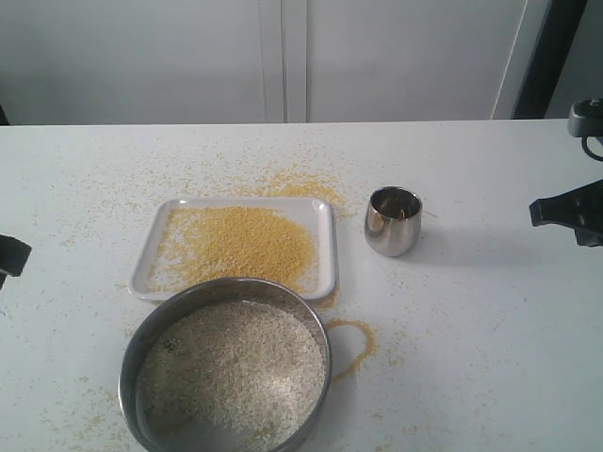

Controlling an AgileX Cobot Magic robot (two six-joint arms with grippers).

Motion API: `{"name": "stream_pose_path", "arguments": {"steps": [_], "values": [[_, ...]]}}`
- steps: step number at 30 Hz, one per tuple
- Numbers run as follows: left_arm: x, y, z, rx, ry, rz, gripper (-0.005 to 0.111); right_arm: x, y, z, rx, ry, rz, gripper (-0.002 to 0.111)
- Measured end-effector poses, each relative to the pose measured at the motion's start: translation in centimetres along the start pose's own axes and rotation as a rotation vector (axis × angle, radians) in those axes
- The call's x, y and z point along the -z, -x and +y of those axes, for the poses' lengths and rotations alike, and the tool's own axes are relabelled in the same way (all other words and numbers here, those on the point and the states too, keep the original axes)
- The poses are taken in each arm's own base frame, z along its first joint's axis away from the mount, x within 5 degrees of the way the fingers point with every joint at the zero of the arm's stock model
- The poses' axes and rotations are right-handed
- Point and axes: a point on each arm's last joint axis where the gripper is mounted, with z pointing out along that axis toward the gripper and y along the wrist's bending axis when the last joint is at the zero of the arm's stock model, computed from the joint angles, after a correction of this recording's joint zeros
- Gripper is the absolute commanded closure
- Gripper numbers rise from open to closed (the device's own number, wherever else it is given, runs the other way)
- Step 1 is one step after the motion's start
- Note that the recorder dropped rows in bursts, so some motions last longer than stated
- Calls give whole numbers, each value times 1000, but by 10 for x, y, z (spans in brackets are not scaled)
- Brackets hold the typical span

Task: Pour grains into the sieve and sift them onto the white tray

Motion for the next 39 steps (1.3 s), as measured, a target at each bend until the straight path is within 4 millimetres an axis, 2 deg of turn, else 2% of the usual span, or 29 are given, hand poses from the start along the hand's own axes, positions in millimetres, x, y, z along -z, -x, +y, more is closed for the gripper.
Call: {"name": "stream_pose_path", "arguments": {"steps": [6, 10, 24, 29, 35, 39], "values": [[28, -16, 0, -4, -5, -39, 107, 0, 0, 0, 0, 0, 0, 108], [38, -22, 0, -7, -8, -74, 107, 0, 0, 0, 0, 0, 0, 108], [44, -24, 0, -13, -1, -99, 107, 0, 0, 0, 0, 0, 0, 108], [72, -38, 7, -17, 50, -246, 107, 0, 0, 0, 0, 0, 0, 108], [106, -61, 21, 76, 174, -448, 107, 0, 0, 0, 0, 0, 0, 108], [108, -75, 24, 120, 221, -506, 107, 0, 0, 0, 0, 0, 0, 108]]}}
